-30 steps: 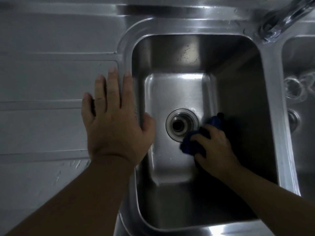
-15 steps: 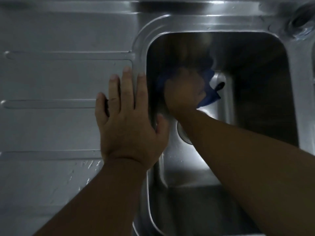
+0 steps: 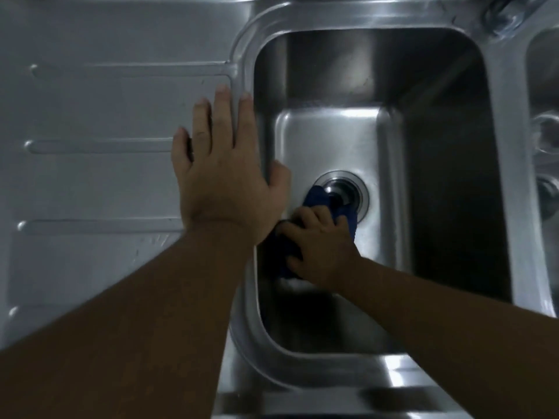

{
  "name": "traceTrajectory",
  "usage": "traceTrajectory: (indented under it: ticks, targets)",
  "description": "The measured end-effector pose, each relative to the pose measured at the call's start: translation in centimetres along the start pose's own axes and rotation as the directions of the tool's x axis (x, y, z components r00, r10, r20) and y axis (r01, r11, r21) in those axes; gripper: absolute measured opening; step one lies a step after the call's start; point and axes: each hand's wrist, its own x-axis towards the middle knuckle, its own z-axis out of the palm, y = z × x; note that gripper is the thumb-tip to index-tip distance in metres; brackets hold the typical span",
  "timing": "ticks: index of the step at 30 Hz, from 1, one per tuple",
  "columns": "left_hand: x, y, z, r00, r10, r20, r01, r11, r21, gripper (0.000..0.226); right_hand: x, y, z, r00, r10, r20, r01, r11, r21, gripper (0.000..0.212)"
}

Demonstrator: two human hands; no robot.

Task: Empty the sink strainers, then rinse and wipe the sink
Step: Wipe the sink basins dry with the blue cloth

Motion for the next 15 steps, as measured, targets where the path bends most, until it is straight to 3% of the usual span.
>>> traceTrajectory:
  ticks: [4,6,9,15]
  targets:
    - [-0.1,-0.2,-0.3,1.000,0.009,0.015,-0.009,1.000,-0.028,0.082,-3.0,0.4,0.5,0.987,-0.036,0.157,0.039,0.999,-0.010,0.055]
    - [-0.3,-0.1,-0.8,1.000,0.012,0.017,-0.011,0.997,-0.080,0.079,-4.1,1.1,-0.2,0.966,0.037,0.257,-0.053,0.997,0.056,0.051]
    - [-2.1,0.1,-1.4,0.997,0.060,-0.052,-0.066,0.991,-0.117,0.074,-5.9,2.8,-1.5,0.889,0.182,0.420,-0.236,0.968,0.081,0.067]
    - [-5.9,-0.4,-1.1,1.000,-0.013,0.020,0.014,0.998,-0.067,0.077,-9.3,7.1,-3.3,0.908,0.264,0.325,-0.259,0.964,-0.057,0.079]
